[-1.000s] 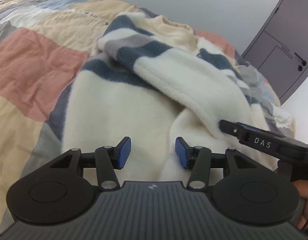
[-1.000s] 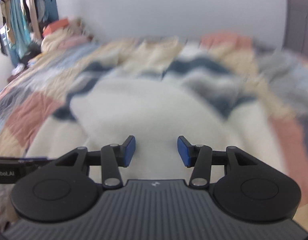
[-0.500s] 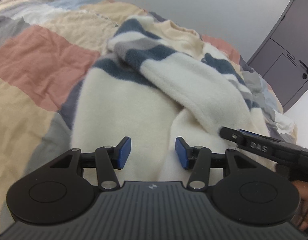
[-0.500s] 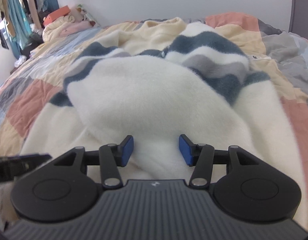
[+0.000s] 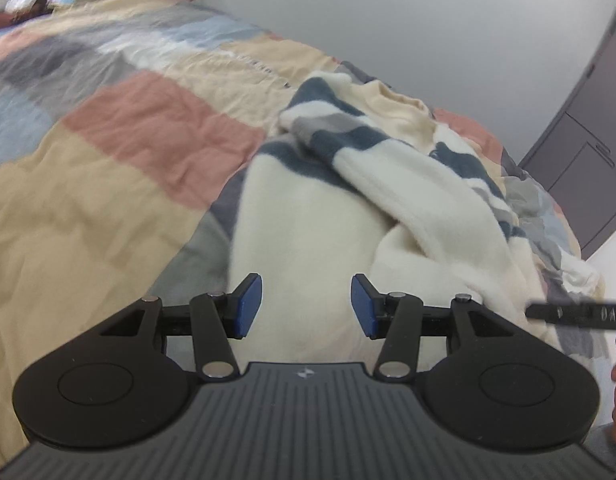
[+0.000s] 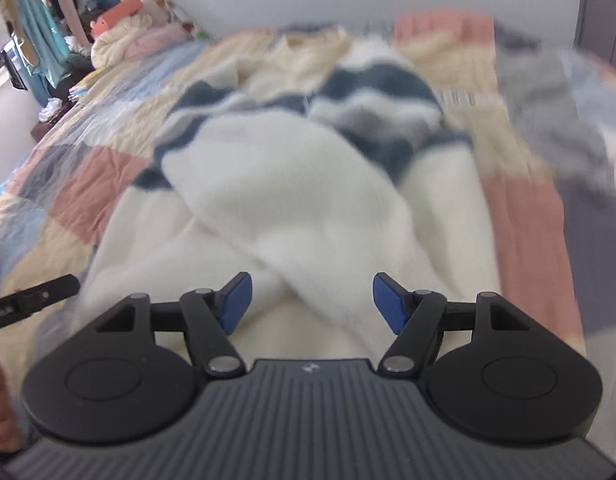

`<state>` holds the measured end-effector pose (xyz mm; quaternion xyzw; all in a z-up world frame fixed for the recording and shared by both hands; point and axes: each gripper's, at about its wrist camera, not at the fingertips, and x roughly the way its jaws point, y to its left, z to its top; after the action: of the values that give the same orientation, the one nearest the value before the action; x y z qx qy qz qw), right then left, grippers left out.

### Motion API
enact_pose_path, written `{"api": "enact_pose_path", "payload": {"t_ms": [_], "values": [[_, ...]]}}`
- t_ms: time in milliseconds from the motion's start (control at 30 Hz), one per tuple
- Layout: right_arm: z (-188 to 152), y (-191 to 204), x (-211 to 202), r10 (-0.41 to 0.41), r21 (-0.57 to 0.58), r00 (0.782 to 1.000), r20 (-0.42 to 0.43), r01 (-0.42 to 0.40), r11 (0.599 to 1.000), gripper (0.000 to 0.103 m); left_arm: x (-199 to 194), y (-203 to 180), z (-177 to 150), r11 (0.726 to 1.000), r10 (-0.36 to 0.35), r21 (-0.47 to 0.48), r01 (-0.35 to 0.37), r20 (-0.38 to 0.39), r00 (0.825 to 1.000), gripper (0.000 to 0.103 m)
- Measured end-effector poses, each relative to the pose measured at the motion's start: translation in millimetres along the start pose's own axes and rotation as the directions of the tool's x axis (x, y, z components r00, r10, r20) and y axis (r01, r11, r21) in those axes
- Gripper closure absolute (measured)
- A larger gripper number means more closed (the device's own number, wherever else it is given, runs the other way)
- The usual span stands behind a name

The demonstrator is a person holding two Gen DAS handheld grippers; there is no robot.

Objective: Fold large clothes

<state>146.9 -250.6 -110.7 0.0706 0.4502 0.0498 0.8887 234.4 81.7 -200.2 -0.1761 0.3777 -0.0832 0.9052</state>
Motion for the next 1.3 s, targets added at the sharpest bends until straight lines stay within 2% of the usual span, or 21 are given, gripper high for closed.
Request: {"api": "enact_pose_path", "payload": {"t_ms": [133,267,333,400,467,533,667,833,933,1000,1100,1167,1233,1300], "values": [[-3,-25,-9,-0.019,0.005,0.991,-0.136,0.02,1.0,0.034,-5,10,-8,0.999,0.01,-0.052,-0.011,-0.031,0.999,0.048],[0,-55,-17,-0.053,0.049,0.977,-0.204,0.065,0.997,0.034,-4,23,-14,0.992,0.021,-0.119,-0.028,-0.057,0.998,0.048],[1,-70,-15,-0.062,0.08,0.97,-0.234,0.083,0.993,0.034,-9,30,-13,0.986,0.035,-0.163,-0.04,-0.031,0.999,0.048],[1,-82,-10,-0.084,0.098,0.964,-0.252,0.112,0.989,0.034,-22,41,-12,0.972,0.059,-0.231,-0.047,0.044,0.997,0.048],[1,-92,-2,-0.082,0.132,0.958,-0.273,0.121,0.984,0.033,-29,51,-9,0.959,0.082,-0.277,-0.059,0.072,0.994,0.048],[2,-98,8,-0.085,0.151,0.951,-0.297,0.134,0.979,0.025,-23,61,-8,0.95,0.057,-0.31,-0.043,0.036,0.998,0.048],[1,-108,26,-0.063,0.178,0.936,-0.346,0.132,0.975,0.025,-5,66,-11,0.942,0.009,-0.334,-0.023,-0.042,0.999,0.048],[-1,-103,52,0.072,0.247,0.918,-0.391,0.029,0.969,0.022,15,66,-14,0.931,-0.085,-0.364,0.04,-0.108,0.99,0.045],[-2,-81,54,0.069,0.222,0.924,-0.377,0.018,0.975,0.022,31,71,-18,0.905,-0.149,-0.419,0.073,-0.153,0.977,0.039],[-2,-65,50,0.071,0.201,0.93,-0.36,0.003,0.98,0.023,33,71,-18,0.902,-0.148,-0.426,0.068,-0.157,0.977,0.037],[-8,-52,45,0.124,0.242,0.927,-0.354,-0.037,0.97,0.026,35,69,-18,0.899,-0.16,-0.43,0.079,-0.156,0.975,0.035],[-14,-44,44,0.107,0.22,0.926,-0.361,-0.027,0.975,0.027,34,66,-19,0.892,-0.196,-0.435,0.12,-0.135,0.971,0.035],[-16,-39,43,0.021,0.178,0.936,-0.351,0.045,0.983,0.038,35,61,-20,0.884,-0.259,-0.429,0.186,-0.117,0.959,0.035],[-16,-37,48,-0.026,0.155,0.937,-0.349,0.085,0.984,0.042,39,53,-19,0.897,-0.277,-0.391,0.205,-0.137,0.951,0.035]]}}
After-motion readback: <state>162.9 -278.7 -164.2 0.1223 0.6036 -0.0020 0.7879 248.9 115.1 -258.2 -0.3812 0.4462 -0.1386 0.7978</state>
